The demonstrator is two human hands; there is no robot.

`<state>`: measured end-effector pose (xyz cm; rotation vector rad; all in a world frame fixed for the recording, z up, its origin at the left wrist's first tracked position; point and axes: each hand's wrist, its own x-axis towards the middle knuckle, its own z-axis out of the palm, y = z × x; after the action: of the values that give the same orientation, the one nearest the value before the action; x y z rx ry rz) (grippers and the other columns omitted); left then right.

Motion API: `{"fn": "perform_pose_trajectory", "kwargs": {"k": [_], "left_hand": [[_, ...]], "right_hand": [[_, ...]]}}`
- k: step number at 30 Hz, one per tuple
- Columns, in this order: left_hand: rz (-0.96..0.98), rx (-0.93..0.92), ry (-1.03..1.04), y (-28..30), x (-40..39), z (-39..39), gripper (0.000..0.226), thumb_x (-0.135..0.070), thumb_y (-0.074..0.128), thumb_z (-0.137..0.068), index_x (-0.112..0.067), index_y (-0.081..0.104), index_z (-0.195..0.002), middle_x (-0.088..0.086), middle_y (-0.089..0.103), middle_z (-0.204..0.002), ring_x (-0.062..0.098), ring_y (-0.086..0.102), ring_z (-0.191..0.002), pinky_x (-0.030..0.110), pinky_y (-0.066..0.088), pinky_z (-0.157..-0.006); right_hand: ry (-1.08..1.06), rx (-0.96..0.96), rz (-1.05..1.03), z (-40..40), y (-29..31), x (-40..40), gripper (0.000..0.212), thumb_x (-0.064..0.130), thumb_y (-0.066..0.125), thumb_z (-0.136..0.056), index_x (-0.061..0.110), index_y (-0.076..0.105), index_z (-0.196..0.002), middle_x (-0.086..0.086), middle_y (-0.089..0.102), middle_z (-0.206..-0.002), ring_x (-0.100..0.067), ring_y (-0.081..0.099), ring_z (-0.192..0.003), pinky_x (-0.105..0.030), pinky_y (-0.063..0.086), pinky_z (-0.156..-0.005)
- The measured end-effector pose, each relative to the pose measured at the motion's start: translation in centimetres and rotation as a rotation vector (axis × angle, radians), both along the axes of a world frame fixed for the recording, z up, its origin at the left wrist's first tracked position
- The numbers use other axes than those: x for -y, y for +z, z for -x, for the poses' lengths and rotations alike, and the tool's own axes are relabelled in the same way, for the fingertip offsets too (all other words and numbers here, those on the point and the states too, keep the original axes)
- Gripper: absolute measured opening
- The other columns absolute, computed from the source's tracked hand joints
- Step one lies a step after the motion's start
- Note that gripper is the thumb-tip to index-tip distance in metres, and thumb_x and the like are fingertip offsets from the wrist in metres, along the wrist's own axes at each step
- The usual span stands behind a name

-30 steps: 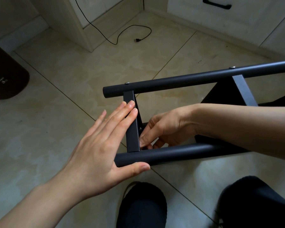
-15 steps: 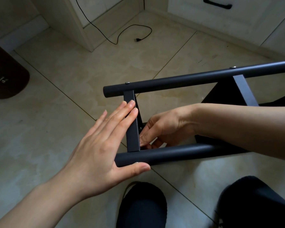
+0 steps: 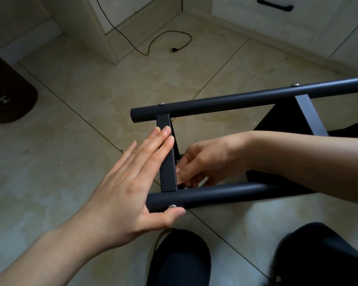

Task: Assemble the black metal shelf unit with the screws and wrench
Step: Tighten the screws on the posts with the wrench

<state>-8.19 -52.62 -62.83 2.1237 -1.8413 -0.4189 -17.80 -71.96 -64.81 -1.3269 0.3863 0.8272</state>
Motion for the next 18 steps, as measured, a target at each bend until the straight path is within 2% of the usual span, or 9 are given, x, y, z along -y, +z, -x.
{"fn": "perform_pose_trajectory", "kwargs": {"k": [5, 8, 11, 13, 16, 18], "left_hand": [[-0.015, 0.036, -0.001, 0.1, 0.1, 0.1, 0.103, -0.072, 0.050, -0.081, -0.010, 0.022, -0.158, -0.001, 0.013, -0.167, 0.009, 0.004, -0.154, 0.036, 0.006, -0.122], [-0.020, 0.048, 0.000, 0.1, 0.0, 0.1, 0.105, -0.074, 0.048, -0.081, -0.010, 0.020, -0.159, -0.001, 0.012, -0.168, 0.009, 0.003, -0.154, 0.037, 0.004, -0.122], [-0.011, 0.029, -0.001, 0.2, 0.3, 0.1, 0.104, -0.075, 0.048, -0.081, -0.014, 0.016, -0.159, -0.003, 0.009, -0.168, 0.008, 0.001, -0.154, 0.036, 0.003, -0.123], [-0.003, 0.018, -0.001, 0.2, 0.5, 0.1, 0.102, -0.075, 0.048, -0.081, -0.018, 0.014, -0.159, -0.004, 0.008, -0.168, 0.007, 0.001, -0.154, 0.036, 0.003, -0.123], [-0.008, 0.039, -0.008, 0.2, 0.4, 0.1, 0.100, -0.076, 0.046, -0.083, -0.018, 0.018, -0.159, -0.002, 0.008, -0.168, 0.009, 0.001, -0.155, 0.037, 0.003, -0.123], [-0.006, 0.055, -0.014, 0.1, 0.3, 0.1, 0.099, -0.077, 0.043, -0.084, -0.016, 0.021, -0.159, -0.001, 0.008, -0.168, 0.011, 0.001, -0.155, 0.037, 0.003, -0.122]], "right_hand": [[0.051, 0.179, 0.225, 0.3, 2.5, 0.8, 0.015, 0.018, 0.057, -0.098, 0.012, 0.070, -0.093, -0.001, 0.069, -0.083, -0.011, 0.060, -0.076, -0.025, 0.052, -0.073], [-0.028, 0.274, 0.426, 0.4, 4.5, 1.8, 0.017, 0.019, 0.058, -0.097, 0.017, 0.074, -0.092, 0.003, 0.072, -0.076, -0.010, 0.065, -0.070, -0.025, 0.057, -0.072], [-0.198, 0.527, 0.667, 0.2, 6.3, 2.6, 0.020, 0.018, 0.059, -0.096, 0.015, 0.075, -0.086, 0.001, 0.071, -0.069, -0.008, 0.066, -0.064, -0.024, 0.059, -0.065], [-0.289, 0.701, 0.910, -0.4, 6.4, 2.9, 0.019, 0.018, 0.058, -0.094, 0.019, 0.076, -0.086, 0.003, 0.069, -0.069, -0.007, 0.065, -0.065, -0.021, 0.054, -0.064], [-0.228, 0.793, 1.241, -1.8, 5.5, 2.8, 0.020, 0.019, 0.055, -0.095, 0.020, 0.074, -0.103, 0.011, 0.063, -0.088, -0.005, 0.056, -0.082, -0.019, 0.044, -0.078], [-0.145, 0.772, 1.322, -2.6, 4.7, 2.6, 0.026, 0.025, 0.052, -0.098, 0.022, 0.067, -0.119, 0.006, 0.060, -0.107, -0.013, 0.054, -0.099, -0.027, 0.043, -0.091]]}}
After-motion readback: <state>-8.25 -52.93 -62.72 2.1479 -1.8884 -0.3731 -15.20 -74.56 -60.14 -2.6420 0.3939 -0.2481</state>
